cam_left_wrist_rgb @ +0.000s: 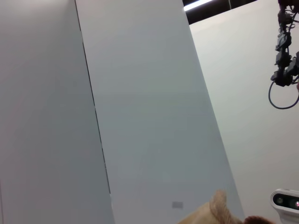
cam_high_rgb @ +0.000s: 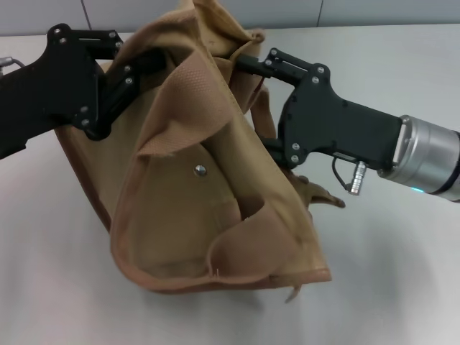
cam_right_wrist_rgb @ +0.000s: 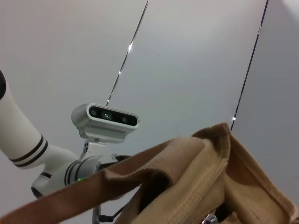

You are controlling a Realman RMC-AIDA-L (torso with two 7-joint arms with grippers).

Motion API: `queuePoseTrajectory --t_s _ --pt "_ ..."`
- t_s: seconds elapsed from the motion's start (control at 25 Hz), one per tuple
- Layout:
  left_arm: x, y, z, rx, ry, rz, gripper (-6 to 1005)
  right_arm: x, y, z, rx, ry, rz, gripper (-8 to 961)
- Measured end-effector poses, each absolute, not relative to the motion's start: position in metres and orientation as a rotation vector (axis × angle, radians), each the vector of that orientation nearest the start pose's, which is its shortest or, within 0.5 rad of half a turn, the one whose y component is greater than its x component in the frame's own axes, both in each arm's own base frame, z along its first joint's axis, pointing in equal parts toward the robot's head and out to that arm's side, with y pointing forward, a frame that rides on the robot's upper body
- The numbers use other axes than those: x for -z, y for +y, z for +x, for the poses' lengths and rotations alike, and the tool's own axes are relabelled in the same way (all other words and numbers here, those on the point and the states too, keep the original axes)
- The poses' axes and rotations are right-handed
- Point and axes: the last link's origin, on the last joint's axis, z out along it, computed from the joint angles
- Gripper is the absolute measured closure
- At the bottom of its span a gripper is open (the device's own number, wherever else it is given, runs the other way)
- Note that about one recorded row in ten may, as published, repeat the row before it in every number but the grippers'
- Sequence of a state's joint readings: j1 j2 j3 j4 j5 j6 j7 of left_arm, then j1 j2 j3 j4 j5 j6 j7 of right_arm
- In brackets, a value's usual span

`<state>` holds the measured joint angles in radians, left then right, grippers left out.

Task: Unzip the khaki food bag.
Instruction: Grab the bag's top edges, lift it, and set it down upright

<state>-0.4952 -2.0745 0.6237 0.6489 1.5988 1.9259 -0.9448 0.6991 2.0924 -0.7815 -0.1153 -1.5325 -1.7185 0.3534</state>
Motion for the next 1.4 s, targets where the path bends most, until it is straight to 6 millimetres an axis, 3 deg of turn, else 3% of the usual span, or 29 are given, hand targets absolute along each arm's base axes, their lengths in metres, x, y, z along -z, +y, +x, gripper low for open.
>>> queuePoseTrajectory --t_s 0.12,0.4,0.6,0.84,0.92,1.12,1.4 --pt "-0.050 0.307 -0.214 1.288 0.167 -2.453 921 0.057 0.314 0.181 -1.230 -0.377 -2.385 190" --pt "-0.047 0.308 -0.212 1.297 0.154 -2.465 921 0.066 0.314 0.176 -1.207 -0.406 -2.354 407" --pt "-0.047 0.308 -0.212 1.298 0.153 -2.467 921 0.069 0.309 0.177 -1.205 -0.422 -2.327 649" --pt "-0.047 0.308 -0.212 1.296 0.153 -2.468 921 0.066 0.298 0.182 -1.240 -0.448 -2.311 835" --pt "-0.047 0.308 -0.212 1.295 0.153 -2.468 921 0.062 0.288 0.191 -1.248 -0.457 -2.253 833" --pt "-0.046 0.309 -0.210 1.297 0.161 -2.479 920 0.064 0.286 0.192 -1.229 -0.466 -2.238 827" --pt "-0.042 0.309 -0.205 1.311 0.179 -2.499 919 0.072 0.294 0.185 -1.200 -0.461 -2.274 530"
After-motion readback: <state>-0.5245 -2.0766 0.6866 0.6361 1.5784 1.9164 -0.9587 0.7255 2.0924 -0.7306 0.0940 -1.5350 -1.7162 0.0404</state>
